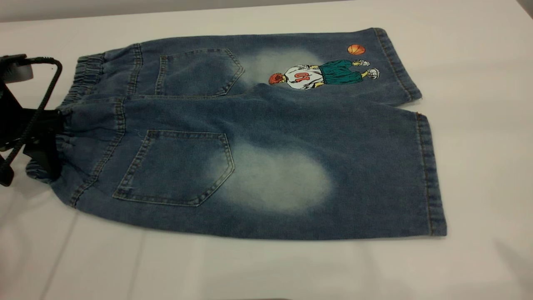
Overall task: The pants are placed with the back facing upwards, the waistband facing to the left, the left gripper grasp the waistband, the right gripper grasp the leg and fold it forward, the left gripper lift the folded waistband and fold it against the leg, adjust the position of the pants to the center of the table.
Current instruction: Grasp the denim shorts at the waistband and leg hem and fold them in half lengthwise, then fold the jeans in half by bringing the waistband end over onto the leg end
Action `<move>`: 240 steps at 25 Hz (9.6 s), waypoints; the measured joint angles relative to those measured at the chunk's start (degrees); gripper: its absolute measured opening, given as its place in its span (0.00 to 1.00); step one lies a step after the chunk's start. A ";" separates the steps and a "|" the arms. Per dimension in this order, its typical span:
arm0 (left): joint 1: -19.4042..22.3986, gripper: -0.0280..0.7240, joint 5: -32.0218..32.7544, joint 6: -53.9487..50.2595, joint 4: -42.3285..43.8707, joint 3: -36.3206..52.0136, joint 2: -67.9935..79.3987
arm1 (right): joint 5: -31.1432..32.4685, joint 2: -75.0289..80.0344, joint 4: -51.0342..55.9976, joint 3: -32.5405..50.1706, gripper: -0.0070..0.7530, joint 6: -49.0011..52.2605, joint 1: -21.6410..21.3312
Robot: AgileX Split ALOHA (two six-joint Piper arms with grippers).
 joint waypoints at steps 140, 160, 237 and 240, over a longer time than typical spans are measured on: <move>-4.50 0.12 -4.47 0.16 -38.68 -6.25 -14.21 | -27.88 62.51 -8.13 -23.35 0.04 4.09 12.88; -4.57 0.12 -22.89 -1.39 -40.56 -6.25 -7.39 | -38.68 72.62 -7.69 -29.29 0.05 4.03 9.33; -2.65 0.74 11.46 2.45 11.41 -26.39 0.64 | -15.52 97.16 16.07 -63.82 0.62 -14.31 28.10; -2.65 0.74 11.07 2.40 11.41 -26.39 0.64 | -15.34 99.57 21.49 -65.99 0.62 -20.42 28.10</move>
